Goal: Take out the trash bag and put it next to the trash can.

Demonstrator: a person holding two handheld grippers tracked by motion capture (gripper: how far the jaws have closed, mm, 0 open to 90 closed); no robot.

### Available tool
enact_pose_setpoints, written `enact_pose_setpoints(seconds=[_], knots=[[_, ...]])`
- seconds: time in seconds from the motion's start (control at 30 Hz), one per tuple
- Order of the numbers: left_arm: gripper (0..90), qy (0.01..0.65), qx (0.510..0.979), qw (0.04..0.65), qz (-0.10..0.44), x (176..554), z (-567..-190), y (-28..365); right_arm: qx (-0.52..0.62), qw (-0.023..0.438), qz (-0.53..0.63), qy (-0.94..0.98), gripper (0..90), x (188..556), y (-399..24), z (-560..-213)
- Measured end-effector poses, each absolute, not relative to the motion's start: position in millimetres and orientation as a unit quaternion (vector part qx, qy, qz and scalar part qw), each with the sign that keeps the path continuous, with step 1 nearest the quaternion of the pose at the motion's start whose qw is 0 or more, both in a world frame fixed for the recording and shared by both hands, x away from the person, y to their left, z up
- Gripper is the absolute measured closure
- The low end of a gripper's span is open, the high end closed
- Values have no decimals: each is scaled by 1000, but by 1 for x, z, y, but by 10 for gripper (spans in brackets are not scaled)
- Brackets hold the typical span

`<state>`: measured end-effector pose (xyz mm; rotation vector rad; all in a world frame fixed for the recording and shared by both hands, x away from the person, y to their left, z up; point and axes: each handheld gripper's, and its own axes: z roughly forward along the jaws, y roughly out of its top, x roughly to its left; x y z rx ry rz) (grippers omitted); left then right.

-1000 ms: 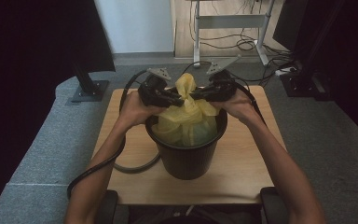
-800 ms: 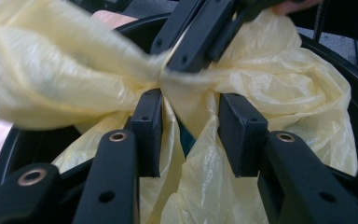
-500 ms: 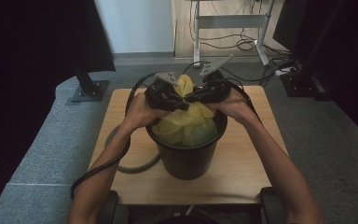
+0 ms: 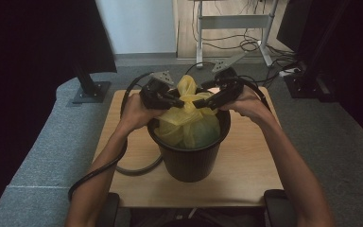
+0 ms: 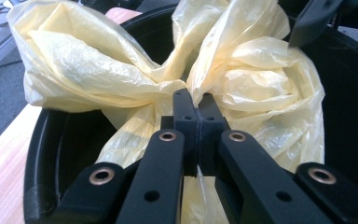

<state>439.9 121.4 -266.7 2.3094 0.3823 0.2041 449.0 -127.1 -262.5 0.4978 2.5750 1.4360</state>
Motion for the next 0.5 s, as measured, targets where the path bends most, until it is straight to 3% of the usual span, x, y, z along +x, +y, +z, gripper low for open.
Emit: enact_pose_setpoints(seconds=[0.07,0.3,0.43,0.5], knots=[[897,142,908,387,79,438,-263,121,157,72,467,867,49,447,-122,-266],[896,115,907,397,74,434,-252,113,121,64,440,888,59,444,-94,-274],[896,100,902,416,60,430,-244,110,119,51,428,894,175,445,-81,-280],[896,94,900,422,56,428,-241,109,120,46,429,894,339,444,-78,-282]])
